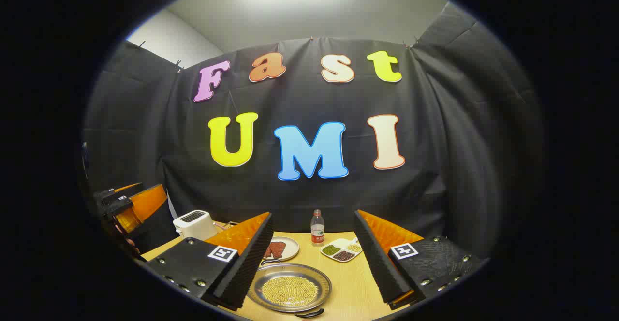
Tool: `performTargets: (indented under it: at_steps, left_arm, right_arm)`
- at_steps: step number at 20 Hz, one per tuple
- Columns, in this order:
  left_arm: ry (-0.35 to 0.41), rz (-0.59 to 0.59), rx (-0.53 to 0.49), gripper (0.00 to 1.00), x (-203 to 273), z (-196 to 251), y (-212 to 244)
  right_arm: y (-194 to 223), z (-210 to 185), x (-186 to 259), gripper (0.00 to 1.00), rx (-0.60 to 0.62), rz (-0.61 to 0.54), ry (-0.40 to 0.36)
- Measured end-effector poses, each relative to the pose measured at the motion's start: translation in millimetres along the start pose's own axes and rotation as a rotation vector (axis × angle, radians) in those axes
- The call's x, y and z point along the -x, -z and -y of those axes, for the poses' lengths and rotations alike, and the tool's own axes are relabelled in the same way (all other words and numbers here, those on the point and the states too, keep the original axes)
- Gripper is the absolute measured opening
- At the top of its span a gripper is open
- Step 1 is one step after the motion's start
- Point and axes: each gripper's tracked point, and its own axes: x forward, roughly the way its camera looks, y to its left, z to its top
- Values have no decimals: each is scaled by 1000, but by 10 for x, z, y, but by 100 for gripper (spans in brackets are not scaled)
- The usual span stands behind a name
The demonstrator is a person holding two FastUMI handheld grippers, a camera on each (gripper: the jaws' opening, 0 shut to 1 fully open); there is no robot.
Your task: First push the handle of the pot to place it horizontally, then grasp the pot with both hands and set it on the induction cooktop.
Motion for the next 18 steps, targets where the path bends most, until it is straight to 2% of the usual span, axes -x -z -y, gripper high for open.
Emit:
performTargets:
  at_steps: [1, 3, 5, 6, 7, 9, 10, 14, 18]
  left_arm:
    - [14, 5, -1, 93, -20, -4, -27]
    - [42, -4, 3, 99, -65, -40, 8]
    - [53, -14, 0, 93, -149, -137, 51]
    - [54, -19, 6, 99, -178, -194, 74]
    - [62, -19, 17, 96, -205, -224, 76]
    - [76, -20, 28, 96, -252, -288, 90]
    - [83, -19, 29, 99, -283, -329, 86]
    - [118, -17, 44, 97, -358, -415, 82]
    - [116, -25, 36, 94, -376, -444, 134]
  right_arm:
    - [-1, 9, -18, 99, 0, 0, 13]
    - [-1, -25, -40, 99, -9, -5, 33]
    - [1, -85, -79, 99, -9, -11, 42]
    - [-2, -120, -91, 99, -5, -10, 45]
    - [5, -146, -106, 99, 1, -9, 53]
    - [39, -203, -123, 99, 2, -15, 66]
    - [41, -235, -128, 99, 4, -16, 74]
    - [33, -306, -129, 100, 17, -8, 98]
    - [123, -345, -146, 100, 32, -14, 82]
